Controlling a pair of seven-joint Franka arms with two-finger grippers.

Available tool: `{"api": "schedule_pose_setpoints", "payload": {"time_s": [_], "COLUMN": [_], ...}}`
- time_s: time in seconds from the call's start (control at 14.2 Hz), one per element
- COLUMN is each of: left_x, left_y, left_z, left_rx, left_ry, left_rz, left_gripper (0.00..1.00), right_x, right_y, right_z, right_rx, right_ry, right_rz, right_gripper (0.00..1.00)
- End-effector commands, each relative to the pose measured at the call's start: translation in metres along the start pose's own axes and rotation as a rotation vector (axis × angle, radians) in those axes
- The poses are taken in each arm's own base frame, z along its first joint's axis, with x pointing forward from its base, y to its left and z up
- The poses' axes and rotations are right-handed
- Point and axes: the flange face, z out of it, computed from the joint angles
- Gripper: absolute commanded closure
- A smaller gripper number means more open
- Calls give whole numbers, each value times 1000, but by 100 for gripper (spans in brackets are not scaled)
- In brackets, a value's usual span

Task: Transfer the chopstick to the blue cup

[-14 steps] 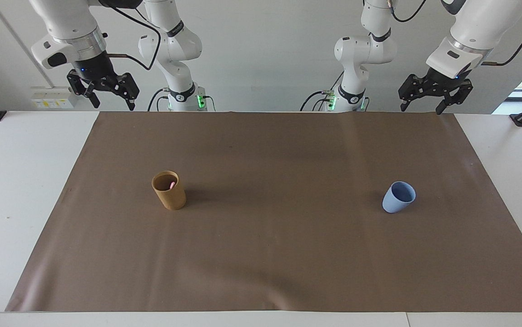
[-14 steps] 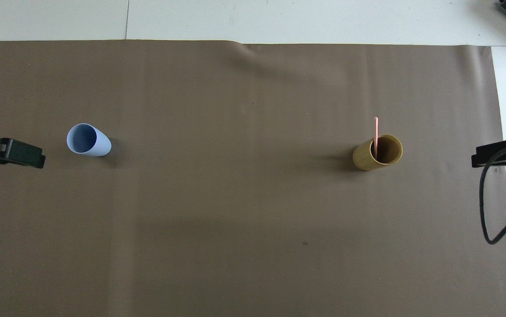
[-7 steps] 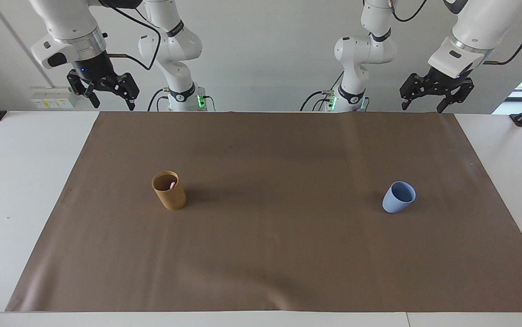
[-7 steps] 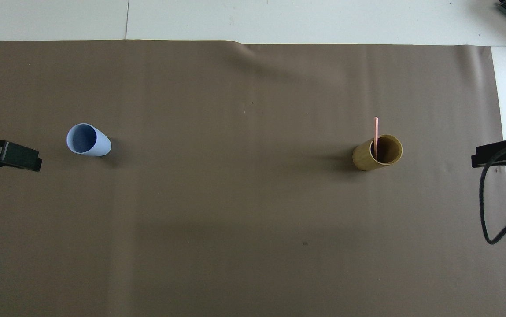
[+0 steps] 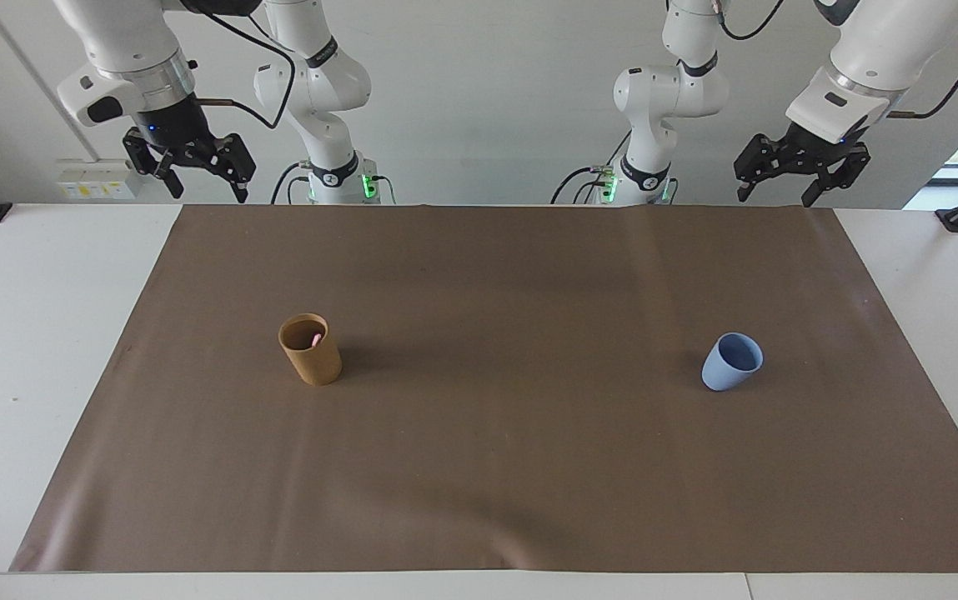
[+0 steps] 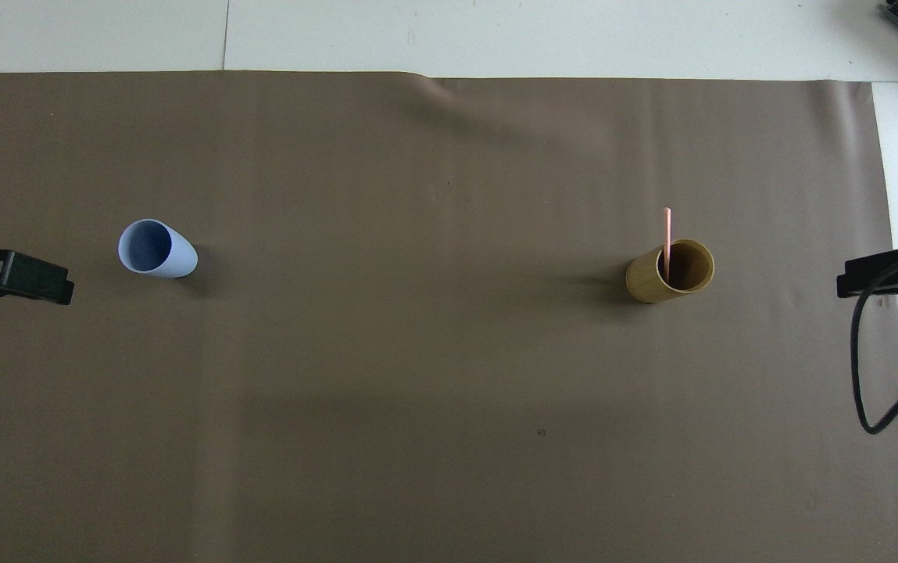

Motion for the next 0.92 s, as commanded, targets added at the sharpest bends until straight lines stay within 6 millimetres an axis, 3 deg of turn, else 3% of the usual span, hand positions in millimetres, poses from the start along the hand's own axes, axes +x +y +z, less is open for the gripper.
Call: {"api": "schedule_pose_setpoints", "payload": {"time_s": [0.0,0.85], "left_x": [-6,-5], "left_y": [-1,-1], "left_z": [-1,-2], "left_rx": [7,8], "left_ry": [9,29], "left_rz": [2,7], "left_gripper": [0,0], "right_x": [-5,-5], "right_y": [2,2], "right_z": [-1,-1], "right_rx": [-4,-4], "right_ry": [12,12], "right_rz": [12,12], "right_gripper": [0,0]}}
